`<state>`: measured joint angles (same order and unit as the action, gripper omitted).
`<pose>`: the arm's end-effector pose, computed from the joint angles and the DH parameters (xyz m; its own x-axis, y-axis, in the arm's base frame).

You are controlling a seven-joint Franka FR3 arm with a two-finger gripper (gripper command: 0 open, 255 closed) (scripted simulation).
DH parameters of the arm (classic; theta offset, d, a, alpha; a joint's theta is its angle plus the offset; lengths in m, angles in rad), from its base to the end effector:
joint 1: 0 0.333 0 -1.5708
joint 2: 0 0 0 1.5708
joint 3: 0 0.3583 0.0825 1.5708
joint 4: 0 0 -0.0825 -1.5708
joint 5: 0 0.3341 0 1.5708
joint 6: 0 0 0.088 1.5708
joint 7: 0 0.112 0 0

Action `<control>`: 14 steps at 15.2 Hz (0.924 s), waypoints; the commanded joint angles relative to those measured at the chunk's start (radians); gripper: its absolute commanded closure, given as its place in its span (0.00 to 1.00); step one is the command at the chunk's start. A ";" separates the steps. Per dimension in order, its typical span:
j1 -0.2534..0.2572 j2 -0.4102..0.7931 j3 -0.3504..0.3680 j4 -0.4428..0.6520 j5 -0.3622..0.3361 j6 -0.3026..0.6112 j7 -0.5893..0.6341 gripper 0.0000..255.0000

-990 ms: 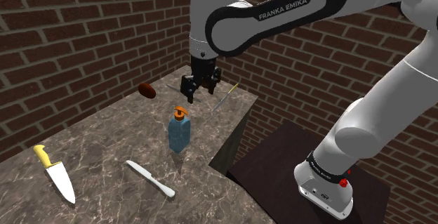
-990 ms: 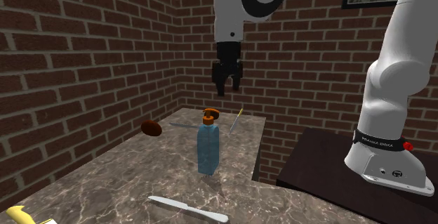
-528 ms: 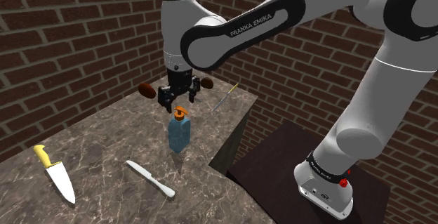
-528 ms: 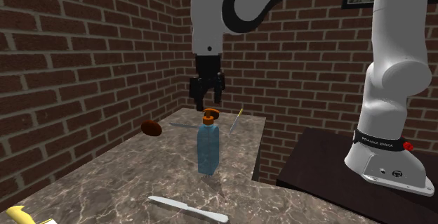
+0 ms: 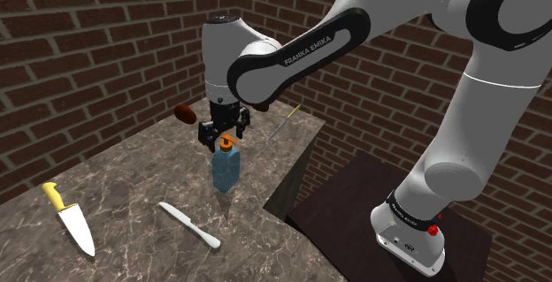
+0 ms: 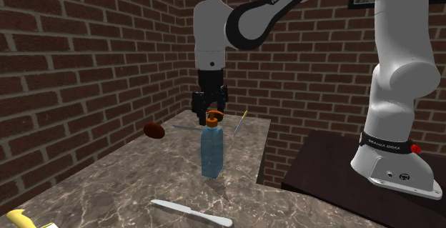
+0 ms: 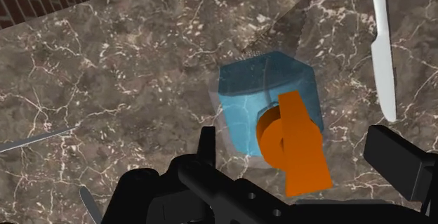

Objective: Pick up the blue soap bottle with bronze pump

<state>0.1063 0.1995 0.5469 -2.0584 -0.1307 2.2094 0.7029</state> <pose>0.4423 0.3151 0.4184 0.9997 0.0212 -0.0119 0.0213 -0.9997 0.0105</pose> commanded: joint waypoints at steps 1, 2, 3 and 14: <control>0.000 0.002 -0.001 -0.002 -0.002 0.004 0.001 1.00; 0.000 0.002 0.000 -0.002 -0.001 0.003 0.001 1.00; 0.000 0.002 -0.001 -0.001 -0.002 0.003 0.001 1.00; -0.005 -0.028 0.005 0.020 0.020 -0.043 -0.014 1.00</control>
<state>0.1022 0.1779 0.5508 -2.0453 -0.1152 2.1788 0.6923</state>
